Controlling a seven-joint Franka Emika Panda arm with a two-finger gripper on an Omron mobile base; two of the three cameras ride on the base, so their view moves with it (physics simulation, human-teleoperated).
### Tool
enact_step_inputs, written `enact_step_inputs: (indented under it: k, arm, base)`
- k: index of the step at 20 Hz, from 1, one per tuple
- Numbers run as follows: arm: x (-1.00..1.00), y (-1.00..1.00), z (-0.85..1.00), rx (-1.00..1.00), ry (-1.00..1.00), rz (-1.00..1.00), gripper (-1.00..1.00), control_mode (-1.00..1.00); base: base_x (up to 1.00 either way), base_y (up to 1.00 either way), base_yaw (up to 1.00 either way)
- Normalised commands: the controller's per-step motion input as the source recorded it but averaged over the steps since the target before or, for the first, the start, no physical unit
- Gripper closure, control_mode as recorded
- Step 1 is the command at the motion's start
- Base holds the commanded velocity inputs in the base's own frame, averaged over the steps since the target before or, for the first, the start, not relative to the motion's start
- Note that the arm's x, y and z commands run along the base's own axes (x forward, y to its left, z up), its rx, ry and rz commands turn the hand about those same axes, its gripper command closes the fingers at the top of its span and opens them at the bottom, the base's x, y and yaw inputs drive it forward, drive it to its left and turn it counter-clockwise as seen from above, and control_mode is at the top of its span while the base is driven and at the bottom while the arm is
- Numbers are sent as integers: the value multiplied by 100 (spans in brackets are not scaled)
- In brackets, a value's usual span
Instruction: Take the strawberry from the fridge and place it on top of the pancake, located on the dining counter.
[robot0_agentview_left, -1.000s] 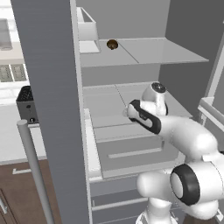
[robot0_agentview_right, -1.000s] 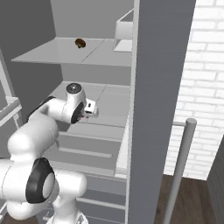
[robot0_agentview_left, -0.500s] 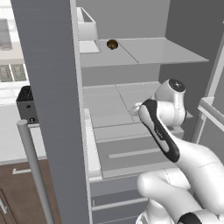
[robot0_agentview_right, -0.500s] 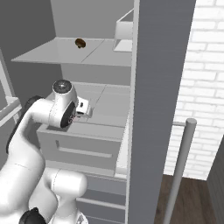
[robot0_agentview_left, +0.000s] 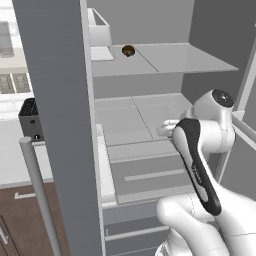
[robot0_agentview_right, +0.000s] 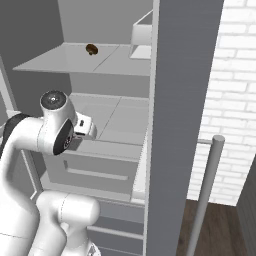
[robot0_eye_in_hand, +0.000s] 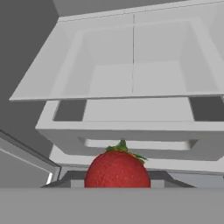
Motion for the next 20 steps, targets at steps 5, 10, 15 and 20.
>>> enact_step_inputs:
  k: [5, 10, 15, 20]
  arm:
    - [-29, 0, 36, 0, 0, 0, 100, -100]
    - [-23, 0, 22, 1, 0, 0, 100, -100]
    - [-28, 0, 8, 1, 0, 0, 100, -100]
    - [-36, 0, 0, 0, 0, 0, 100, -100]
  base:
    - [0, 0, 0]
    - [0, 0, 0]
    - [0, 0, 0]
    - [0, 0, 0]
